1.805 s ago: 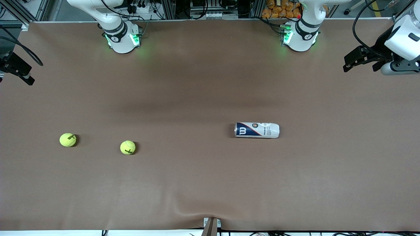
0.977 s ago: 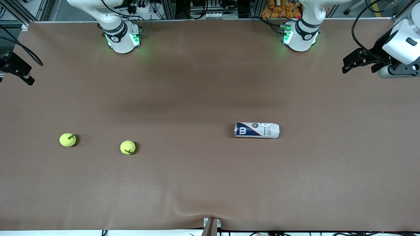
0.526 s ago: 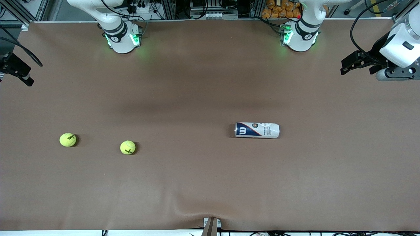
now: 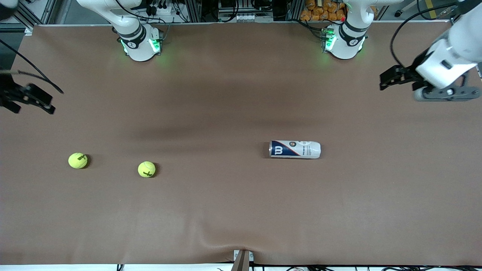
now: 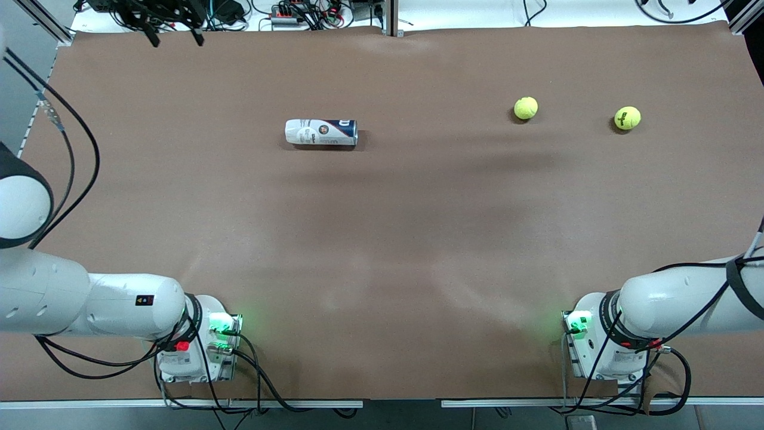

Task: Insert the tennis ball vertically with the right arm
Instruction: 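Reach the right gripper to a ball while the left gripper reaches the can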

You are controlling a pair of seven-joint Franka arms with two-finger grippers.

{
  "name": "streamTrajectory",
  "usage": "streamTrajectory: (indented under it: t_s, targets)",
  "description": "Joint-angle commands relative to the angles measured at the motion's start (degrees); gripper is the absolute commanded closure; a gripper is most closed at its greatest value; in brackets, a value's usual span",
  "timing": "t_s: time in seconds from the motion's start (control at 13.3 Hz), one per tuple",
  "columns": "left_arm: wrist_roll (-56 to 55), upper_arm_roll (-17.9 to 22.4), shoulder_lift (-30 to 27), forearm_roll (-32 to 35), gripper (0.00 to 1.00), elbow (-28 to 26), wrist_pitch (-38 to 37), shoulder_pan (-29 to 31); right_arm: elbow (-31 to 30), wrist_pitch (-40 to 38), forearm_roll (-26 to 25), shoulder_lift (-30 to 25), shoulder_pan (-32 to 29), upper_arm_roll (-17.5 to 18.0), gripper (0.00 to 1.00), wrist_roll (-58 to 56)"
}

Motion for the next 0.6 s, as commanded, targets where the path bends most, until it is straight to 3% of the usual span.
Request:
streamTrajectory:
  t_s: [0.0,0.23,0.53]
  targets:
    - [-0.1,-3.9,4.7,3.0,0.0,1.5,2.2,-0.6,0.4,-1.1,0.6,2.3,0.1,0.4,0.0,0.1]
    - [1.4,-8.3,9.7,9.6,0.0,1.5,7.3,-2.0,0.2,-3.1,0.6,6.4,1.0,0.5,0.0,0.0]
    - [5.5,-9.1,14.5,9.9,0.0,1.3,10.1,-5.0,0.2,-3.0,0.6,13.7,3.7,0.6,0.0,0.3]
